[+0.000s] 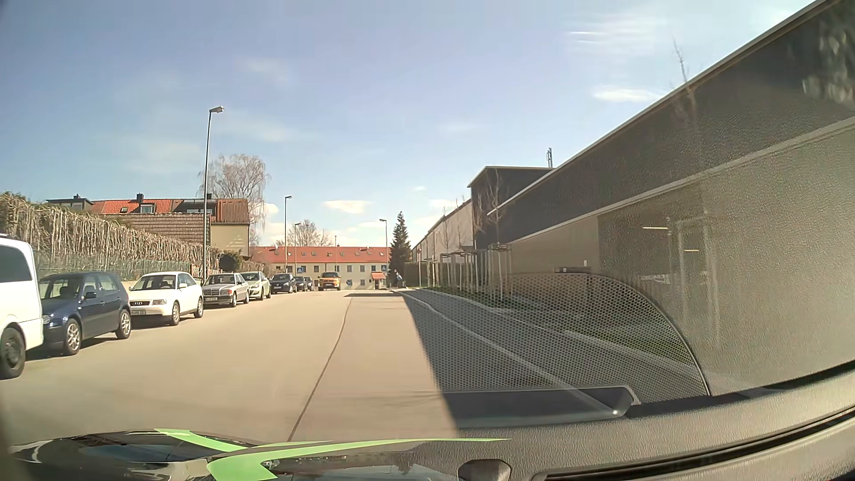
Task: Follow the waypoints while adhering to traffic rules and regulations
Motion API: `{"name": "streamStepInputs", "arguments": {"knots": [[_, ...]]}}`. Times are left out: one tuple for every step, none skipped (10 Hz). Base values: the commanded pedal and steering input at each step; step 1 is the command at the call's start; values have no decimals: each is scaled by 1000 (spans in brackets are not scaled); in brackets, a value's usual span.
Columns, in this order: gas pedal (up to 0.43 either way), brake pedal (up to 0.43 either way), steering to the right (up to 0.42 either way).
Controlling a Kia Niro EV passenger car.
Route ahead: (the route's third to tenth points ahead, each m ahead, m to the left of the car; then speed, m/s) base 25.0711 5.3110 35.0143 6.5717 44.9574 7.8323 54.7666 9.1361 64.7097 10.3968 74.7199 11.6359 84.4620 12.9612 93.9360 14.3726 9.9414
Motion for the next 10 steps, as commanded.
{"name": "streamStepInputs", "arguments": {"knots": [[197,0,-66],[197,0,-66],[197,0,-66],[197,0,-64],[197,0,-62],[197,0,-56],[197,0,-48],[197,0,-44],[197,0,-41],[197,0,-38]]}}
